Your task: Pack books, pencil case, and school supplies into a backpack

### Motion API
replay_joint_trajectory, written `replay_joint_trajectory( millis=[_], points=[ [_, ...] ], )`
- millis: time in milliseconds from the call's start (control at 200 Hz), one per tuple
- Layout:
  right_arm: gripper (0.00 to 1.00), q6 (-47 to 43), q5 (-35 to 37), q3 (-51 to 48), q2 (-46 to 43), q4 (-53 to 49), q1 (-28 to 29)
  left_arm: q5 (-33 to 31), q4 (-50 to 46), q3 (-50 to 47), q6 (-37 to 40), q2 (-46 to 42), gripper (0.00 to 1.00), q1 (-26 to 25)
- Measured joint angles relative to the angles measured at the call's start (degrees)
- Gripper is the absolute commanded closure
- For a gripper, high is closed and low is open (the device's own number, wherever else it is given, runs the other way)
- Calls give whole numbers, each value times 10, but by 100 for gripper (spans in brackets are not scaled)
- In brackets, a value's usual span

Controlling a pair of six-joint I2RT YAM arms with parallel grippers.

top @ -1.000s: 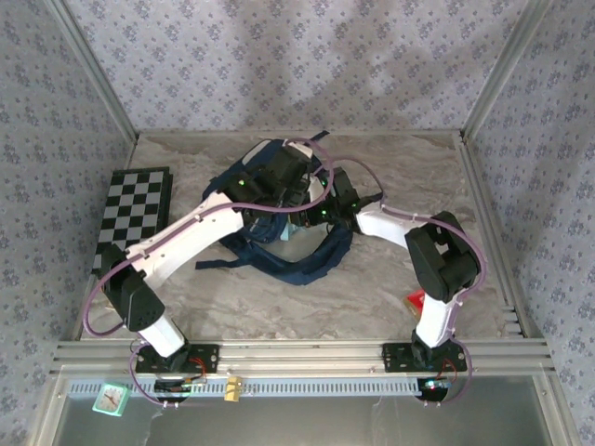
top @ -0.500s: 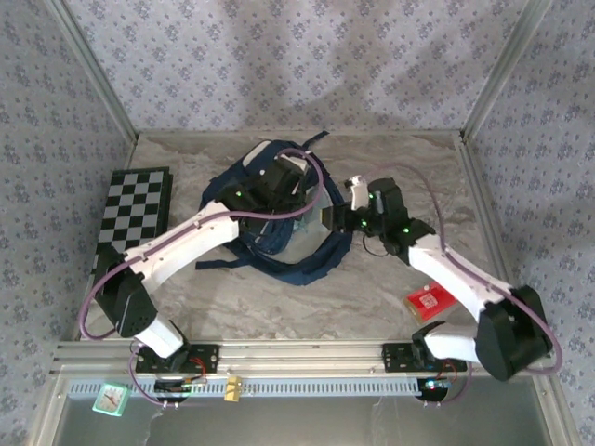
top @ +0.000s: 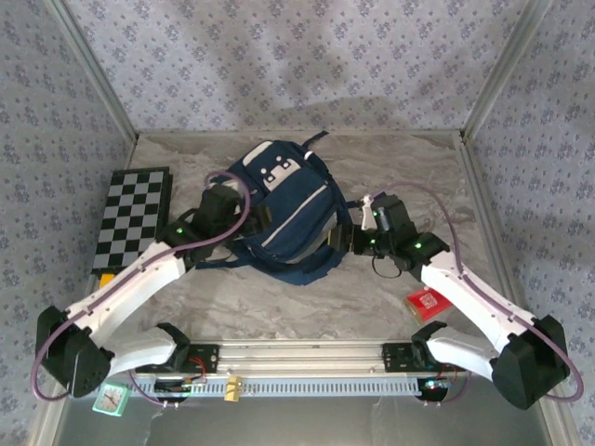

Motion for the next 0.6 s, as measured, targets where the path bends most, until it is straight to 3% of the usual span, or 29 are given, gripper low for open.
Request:
replay_joint_trajectory(
  millis=[335,460,605],
  points=[
    [38,103,20,-17,71,47,73,56,69,-124,-98,14,50,126],
    [38,124,24,-24,81,76,79,81,117,-133,-112,47,54,146],
    [46,140,24,-27,86,100,81,99,148,-134,-122,75,55,148]
  ],
)
